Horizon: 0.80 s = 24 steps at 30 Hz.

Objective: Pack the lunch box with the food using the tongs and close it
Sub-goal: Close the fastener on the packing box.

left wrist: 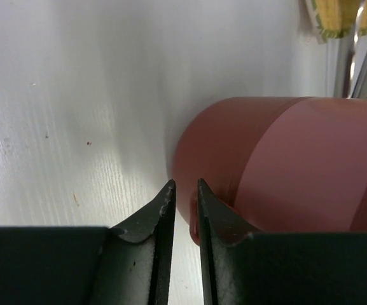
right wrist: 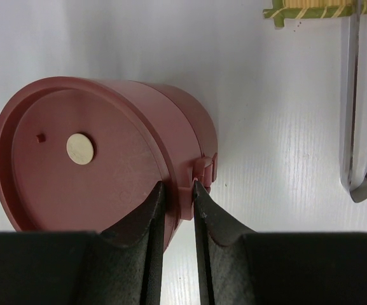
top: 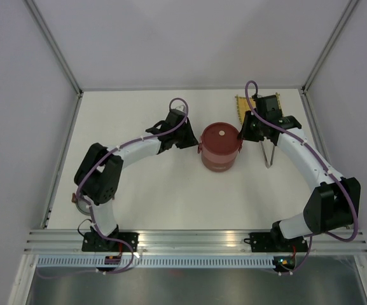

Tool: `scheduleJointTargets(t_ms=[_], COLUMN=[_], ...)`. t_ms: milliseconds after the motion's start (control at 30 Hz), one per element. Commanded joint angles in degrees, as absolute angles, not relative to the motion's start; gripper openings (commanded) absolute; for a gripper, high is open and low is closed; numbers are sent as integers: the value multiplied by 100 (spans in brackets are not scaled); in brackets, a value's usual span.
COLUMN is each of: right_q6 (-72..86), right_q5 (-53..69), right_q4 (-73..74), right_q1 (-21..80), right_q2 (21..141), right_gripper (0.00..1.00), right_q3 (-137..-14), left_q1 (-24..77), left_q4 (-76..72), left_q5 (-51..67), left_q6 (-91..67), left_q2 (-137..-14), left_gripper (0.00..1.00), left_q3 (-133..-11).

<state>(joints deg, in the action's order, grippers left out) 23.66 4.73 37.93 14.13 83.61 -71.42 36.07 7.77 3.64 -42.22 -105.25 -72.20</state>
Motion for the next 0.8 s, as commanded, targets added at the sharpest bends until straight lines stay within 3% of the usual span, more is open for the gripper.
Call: scheduleJointTargets(t_ms=[0, 300, 767], right_q6=[2250, 2241, 2206], right_q5=[510, 518, 589], right_q4=[4061, 4025, 3885], right_q1=[1433, 1433, 1468], right_q2=[8596, 8604, 8622], right_gripper=[22, 22, 15], right_q3=[-7128, -7075, -6820], left_q1=[3770, 3806, 3893], left_q4=[1185, 1889, 1028], left_q5=[477, -395, 649], left_q6=[-3973, -3586, -3692], left_q2=[-10713, -10608, -11065], left_gripper=[25, 24, 22], left_q3=[-7514, -7682, -7778])
